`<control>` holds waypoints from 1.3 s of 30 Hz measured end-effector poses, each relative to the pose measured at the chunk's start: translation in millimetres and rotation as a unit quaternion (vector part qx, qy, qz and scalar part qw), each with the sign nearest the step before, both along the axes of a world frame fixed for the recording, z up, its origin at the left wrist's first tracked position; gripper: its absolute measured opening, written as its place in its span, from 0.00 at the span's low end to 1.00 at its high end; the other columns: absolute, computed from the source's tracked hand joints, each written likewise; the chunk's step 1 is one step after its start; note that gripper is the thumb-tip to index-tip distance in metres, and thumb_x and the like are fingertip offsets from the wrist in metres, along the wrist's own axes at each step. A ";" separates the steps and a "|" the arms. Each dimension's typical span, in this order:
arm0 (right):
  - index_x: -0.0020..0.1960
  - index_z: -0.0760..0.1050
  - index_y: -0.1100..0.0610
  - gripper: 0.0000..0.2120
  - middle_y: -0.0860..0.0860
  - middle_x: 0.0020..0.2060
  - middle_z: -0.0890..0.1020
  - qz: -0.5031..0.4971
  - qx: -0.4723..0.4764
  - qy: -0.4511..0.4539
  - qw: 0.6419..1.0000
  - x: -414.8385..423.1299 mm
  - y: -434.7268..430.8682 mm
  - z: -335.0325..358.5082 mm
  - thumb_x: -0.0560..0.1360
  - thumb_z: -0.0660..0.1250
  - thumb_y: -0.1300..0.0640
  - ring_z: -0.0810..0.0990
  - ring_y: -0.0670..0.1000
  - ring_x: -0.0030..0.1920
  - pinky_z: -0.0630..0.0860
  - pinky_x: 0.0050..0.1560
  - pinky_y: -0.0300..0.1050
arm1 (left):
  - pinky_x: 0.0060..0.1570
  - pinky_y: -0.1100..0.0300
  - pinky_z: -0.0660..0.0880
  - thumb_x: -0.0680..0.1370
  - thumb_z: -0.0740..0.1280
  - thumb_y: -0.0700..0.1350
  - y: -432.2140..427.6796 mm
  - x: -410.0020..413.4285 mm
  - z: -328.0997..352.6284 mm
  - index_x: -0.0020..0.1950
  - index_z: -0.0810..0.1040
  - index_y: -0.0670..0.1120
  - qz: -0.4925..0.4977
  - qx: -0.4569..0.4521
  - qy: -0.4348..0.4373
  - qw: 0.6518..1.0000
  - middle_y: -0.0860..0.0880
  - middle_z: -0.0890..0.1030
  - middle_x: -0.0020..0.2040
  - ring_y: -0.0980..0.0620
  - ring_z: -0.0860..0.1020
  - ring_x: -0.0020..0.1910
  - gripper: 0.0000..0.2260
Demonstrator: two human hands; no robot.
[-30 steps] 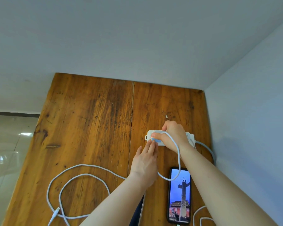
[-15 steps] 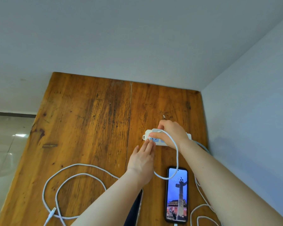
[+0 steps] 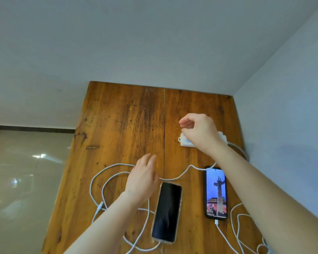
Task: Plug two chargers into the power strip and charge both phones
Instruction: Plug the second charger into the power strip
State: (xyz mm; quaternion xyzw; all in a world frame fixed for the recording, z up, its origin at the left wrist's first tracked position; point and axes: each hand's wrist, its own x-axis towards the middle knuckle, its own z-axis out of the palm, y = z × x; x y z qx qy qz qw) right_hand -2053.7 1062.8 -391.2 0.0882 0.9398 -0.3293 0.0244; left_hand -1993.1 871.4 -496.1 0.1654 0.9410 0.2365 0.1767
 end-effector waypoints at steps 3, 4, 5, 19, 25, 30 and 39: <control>0.48 0.81 0.56 0.08 0.49 0.41 0.83 0.034 -0.040 -0.058 0.997 41.3 -72.1 -20.0 0.71 0.67 0.64 0.80 0.47 0.44 0.79 0.47 0.44 | 0.64 0.54 0.68 0.78 0.60 0.43 -63.9 30.0 -0.6 0.73 0.65 0.44 0.075 -0.003 0.006 0.997 0.45 0.67 0.72 0.46 0.66 0.70 0.23; 0.48 0.82 0.56 0.08 0.50 0.42 0.83 0.046 -0.052 -0.096 0.993 56.6 -95.5 -31.3 0.71 0.67 0.63 0.80 0.48 0.44 0.80 0.49 0.46 | 0.64 0.53 0.68 0.77 0.60 0.42 -85.8 42.0 -2.7 0.72 0.66 0.42 0.089 -0.009 0.004 0.996 0.44 0.68 0.71 0.45 0.66 0.69 0.23; 0.49 0.82 0.56 0.09 0.51 0.44 0.84 0.054 -0.059 -0.134 0.988 72.1 -118.0 -43.4 0.71 0.67 0.63 0.81 0.49 0.46 0.80 0.51 0.49 | 0.65 0.53 0.67 0.77 0.60 0.42 -107.9 54.6 -5.7 0.72 0.66 0.41 0.098 -0.018 -0.002 0.995 0.43 0.68 0.71 0.44 0.66 0.69 0.23; 0.44 0.76 0.57 0.16 0.52 0.40 0.82 -0.064 -0.003 -0.255 0.965 164.8 -282.6 -132.4 0.74 0.65 0.44 0.80 0.56 0.43 0.74 0.39 0.47 | 0.73 0.57 0.54 0.79 0.55 0.44 -227.3 132.1 -40.1 0.78 0.53 0.48 0.078 -0.068 -0.086 0.991 0.49 0.53 0.79 0.51 0.52 0.77 0.27; 0.37 0.72 0.56 0.09 0.50 0.36 0.78 -0.117 -0.062 -0.211 0.969 178.1 -289.3 -147.2 0.75 0.65 0.54 0.77 0.54 0.39 0.70 0.36 0.45 | 0.73 0.50 0.55 0.78 0.53 0.41 -230.5 135.8 -49.8 0.78 0.44 0.48 0.028 -0.111 -0.094 0.989 0.48 0.47 0.79 0.48 0.46 0.77 0.31; 0.46 0.70 0.56 0.06 0.52 0.37 0.81 -0.231 -0.264 -0.192 0.917 206.6 -261.6 -140.7 0.80 0.56 0.59 0.80 0.49 0.33 0.74 0.35 0.42 | 0.73 0.49 0.56 0.79 0.54 0.44 -217.3 139.3 -48.8 0.78 0.44 0.46 0.028 -0.170 -0.071 0.982 0.44 0.48 0.79 0.44 0.48 0.77 0.30; 0.45 0.77 0.56 0.11 0.49 0.28 0.71 -0.318 -0.310 -0.148 0.884 278.1 -143.8 -117.6 0.80 0.58 0.56 0.67 0.46 0.28 0.63 0.29 0.40 | 0.71 0.49 0.57 0.77 0.60 0.40 -109.6 170.9 -32.0 0.76 0.57 0.42 0.083 -0.015 -0.006 0.996 0.38 0.59 0.74 0.40 0.57 0.73 0.27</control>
